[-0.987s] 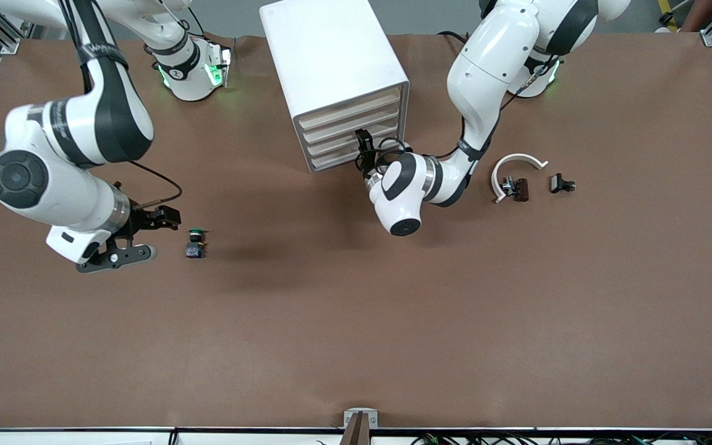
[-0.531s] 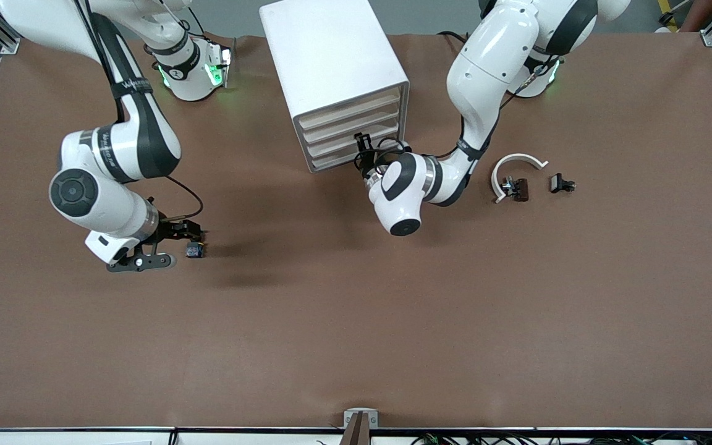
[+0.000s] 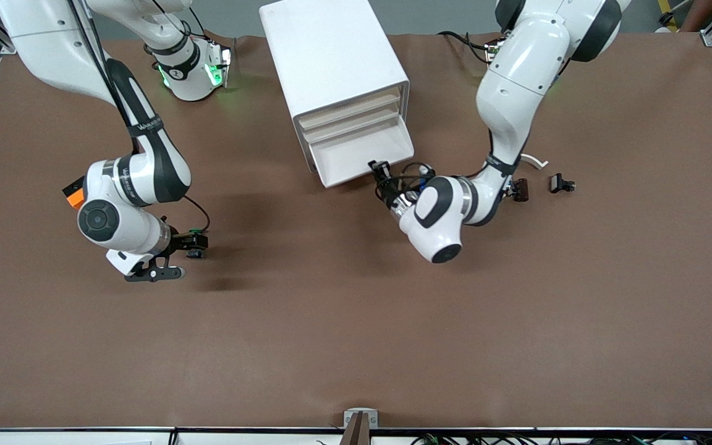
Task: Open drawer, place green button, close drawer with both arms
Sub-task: 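Pull the drawer open with the left gripper while the right gripper grasps the button, then release the drawer with the left gripper while the right gripper lifts the button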
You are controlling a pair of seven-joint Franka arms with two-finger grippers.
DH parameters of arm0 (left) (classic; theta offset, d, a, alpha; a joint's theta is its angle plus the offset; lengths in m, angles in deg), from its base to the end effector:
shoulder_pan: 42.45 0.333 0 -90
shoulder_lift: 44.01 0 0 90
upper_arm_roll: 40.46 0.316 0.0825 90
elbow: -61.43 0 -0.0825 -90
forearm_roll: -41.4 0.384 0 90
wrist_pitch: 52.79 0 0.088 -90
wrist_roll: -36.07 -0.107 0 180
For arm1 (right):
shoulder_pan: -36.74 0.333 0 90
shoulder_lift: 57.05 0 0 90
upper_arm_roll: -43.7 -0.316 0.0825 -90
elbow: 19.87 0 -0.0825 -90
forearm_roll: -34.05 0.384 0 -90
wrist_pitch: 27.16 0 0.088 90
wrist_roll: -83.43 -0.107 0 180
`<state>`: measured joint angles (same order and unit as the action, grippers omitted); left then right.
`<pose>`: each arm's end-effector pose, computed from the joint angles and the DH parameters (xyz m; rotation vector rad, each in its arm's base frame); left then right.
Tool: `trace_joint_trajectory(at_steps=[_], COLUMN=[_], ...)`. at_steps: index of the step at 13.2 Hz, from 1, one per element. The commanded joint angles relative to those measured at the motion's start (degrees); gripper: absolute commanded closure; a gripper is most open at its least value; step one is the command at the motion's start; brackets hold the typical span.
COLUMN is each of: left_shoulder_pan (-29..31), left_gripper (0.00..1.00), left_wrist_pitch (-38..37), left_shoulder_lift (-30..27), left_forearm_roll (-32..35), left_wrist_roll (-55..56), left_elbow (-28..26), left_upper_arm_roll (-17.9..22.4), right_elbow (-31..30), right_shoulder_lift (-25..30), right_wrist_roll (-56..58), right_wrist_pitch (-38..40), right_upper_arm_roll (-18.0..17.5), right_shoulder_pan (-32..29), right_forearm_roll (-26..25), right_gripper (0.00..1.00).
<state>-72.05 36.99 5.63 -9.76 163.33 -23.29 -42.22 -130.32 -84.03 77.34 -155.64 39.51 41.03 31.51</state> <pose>0.5070 -0.4036 0.1581 -1.1772 -1.9632 1.2680 0.6016 0.0869 0.2315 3.1123 0.1037 -0.2394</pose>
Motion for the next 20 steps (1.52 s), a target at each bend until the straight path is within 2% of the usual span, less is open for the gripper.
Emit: trace_joint_trajectory(at_steps=[1, 3, 4, 5, 6, 8, 10, 11, 16, 18, 20], left_shoulder_pan=[1.83, 2.18, 2.53, 3.06, 3.5, 3.94, 4.55, 5.6, 9.91, 10.35, 10.36], left_gripper=[1.0, 0.98, 0.93, 0.82, 0.65, 0.0, 0.0, 0.0, 0.0, 0.0, 0.0], left_wrist_pitch=[0.66, 1.8, 1.98, 2.07, 2.34, 2.6, 2.69, 2.69, 2.6, 2.6, 3.73], left_shoulder_lift=[0.19, 0.19, 0.19, 0.19, 0.19, 0.11, 0.02, -0.16, -2.44, -3.05, -6.2], left_forearm_roll=[-0.87, -0.88, -0.88, -0.96, -0.96, -0.96, -0.96, -0.96, -0.35, -0.44, -0.35], left_wrist_roll=[0.18, -0.51, -0.78, -1.05, -1.22, -2.19, -2.28, -2.28, -2.28, -5.95, -11.39], left_elbow=[2.72, 2.81, 3.16, 3.6, 3.69, 4.74, 5.88, 6.93, 13.17, 16.77, 17.49], left_upper_arm_roll=[1.23, 1.41, 1.41, 1.41, 1.41, 1.41, 1.41, 1.41, 4.04, 7.1, 11.14], right_elbow=[0.58, 0.58, 0.67, 0.76, 0.76, 0.67, 0.67, 0.67, 0.67, 0.85, 1.28], right_shoulder_lift=[-2.1, -3.59, -4.21, -4.83, -5.27, -6.15, -6.24, -6.24, -6.24, -6.15, -5.89], right_wrist_roll=[-1.11, -1.12, -1.12, -1.2, -1.2, -1.38, -1.9, -1.91, -6.12, -6.12, -6.12], right_wrist_pitch=[-1.94, -2.48, -2.57, -2.91, -3.79, -4.41, -4.41, -4.32, -2.4, -2.04, -0.9], right_upper_arm_roll=[-0.64, -0.64, -0.64, -0.64, -0.64, -0.64, -0.64, -0.64, -0.73, -0.73, -0.82], right_shoulder_pan=[-1.12, -1.39, -1.91, -2.0, -2.09, -2.27, -2.09, -2.0, -1.48, -1.48, -1.48], right_forearm_roll=[-1.06, -1.06, -1.06, -1.06, -0.98, -0.98, -0.8, -0.63, -0.45, -0.45, -0.45], right_gripper=[0.0, 0.0, 0.0, 0.0, 0.0, 0.0, 0.0, 0.06, 0.45, 0.6, 0.74])
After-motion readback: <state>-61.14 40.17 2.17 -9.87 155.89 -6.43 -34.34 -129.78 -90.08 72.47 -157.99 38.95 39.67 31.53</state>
